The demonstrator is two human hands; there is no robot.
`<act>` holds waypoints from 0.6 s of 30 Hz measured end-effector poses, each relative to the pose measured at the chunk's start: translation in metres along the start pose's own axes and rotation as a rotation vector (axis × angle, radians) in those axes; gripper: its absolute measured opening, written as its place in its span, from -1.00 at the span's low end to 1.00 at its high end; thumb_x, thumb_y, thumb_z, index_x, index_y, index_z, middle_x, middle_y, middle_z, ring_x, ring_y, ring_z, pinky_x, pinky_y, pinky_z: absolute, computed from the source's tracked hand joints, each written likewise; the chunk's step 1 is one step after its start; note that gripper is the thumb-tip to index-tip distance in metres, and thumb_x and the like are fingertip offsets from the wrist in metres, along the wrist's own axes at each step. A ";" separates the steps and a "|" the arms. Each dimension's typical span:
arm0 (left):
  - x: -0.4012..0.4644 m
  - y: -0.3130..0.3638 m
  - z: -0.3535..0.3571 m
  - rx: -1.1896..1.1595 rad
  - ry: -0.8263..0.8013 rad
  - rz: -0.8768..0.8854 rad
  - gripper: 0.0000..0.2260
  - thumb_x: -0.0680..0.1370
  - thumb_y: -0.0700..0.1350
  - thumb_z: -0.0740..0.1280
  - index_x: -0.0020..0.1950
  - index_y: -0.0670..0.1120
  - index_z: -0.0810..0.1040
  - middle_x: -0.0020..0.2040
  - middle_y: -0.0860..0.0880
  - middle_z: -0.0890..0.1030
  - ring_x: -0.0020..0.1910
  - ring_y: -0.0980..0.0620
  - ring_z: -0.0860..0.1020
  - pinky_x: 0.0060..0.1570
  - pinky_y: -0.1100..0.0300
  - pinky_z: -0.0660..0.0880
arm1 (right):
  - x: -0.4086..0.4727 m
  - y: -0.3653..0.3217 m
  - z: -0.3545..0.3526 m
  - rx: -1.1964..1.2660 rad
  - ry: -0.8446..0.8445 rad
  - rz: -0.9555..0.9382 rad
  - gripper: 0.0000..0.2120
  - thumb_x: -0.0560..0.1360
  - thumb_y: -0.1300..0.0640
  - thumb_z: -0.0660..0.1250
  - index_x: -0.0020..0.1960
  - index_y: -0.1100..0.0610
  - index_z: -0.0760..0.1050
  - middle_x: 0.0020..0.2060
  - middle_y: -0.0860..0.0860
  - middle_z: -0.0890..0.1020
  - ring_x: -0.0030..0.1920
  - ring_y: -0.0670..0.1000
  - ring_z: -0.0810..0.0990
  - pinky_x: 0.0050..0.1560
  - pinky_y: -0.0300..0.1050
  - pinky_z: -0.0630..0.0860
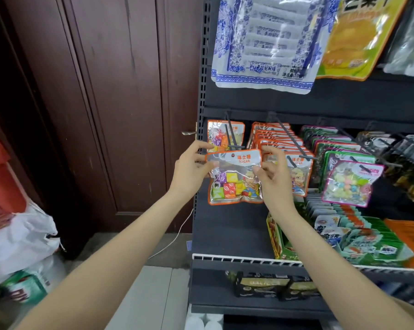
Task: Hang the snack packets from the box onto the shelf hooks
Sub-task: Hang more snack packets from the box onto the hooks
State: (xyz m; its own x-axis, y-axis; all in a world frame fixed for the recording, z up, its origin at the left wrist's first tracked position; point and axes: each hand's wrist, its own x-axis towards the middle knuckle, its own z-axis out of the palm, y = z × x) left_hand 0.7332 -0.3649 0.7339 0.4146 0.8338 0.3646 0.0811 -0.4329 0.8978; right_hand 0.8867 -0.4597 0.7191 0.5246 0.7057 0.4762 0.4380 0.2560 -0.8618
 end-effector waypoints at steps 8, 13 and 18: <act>0.009 -0.005 0.006 0.112 0.064 0.038 -0.80 0.54 -0.16 0.36 0.14 0.00 0.61 -0.14 0.06 0.61 -0.13 0.01 0.62 -0.13 0.20 0.58 | 0.008 0.009 0.007 -0.241 -0.006 -0.056 -0.63 0.59 0.26 0.17 0.35 0.00 0.42 -0.19 -0.06 0.46 -0.08 0.10 0.49 -0.08 -0.25 0.47; 0.028 -0.014 0.012 0.217 0.088 0.054 -0.74 0.55 -0.20 0.33 0.23 -0.04 0.58 0.05 -0.03 0.62 -0.11 0.05 0.55 -0.07 0.27 0.47 | 0.018 0.013 0.016 -0.393 -0.038 -0.058 -0.59 0.61 0.25 0.14 0.43 0.04 0.31 0.01 -0.03 0.43 -0.11 -0.16 0.40 -0.09 -0.48 0.30; 0.064 -0.024 0.025 0.338 0.027 0.035 -0.61 0.56 -0.24 0.29 0.39 -0.06 0.43 0.20 -0.22 0.52 0.16 -0.16 0.51 0.16 0.13 0.42 | 0.055 0.024 0.038 -0.558 -0.163 -0.006 -0.48 0.61 0.21 0.14 0.53 0.04 0.08 0.35 0.08 0.21 0.29 0.01 0.34 0.21 -0.32 0.25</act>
State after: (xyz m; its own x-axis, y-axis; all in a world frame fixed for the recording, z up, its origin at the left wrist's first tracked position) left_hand 0.7807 -0.3096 0.7291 0.3983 0.8234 0.4043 0.3648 -0.5466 0.7538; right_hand 0.8983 -0.3902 0.7182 0.4208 0.8094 0.4096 0.7826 -0.0954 -0.6152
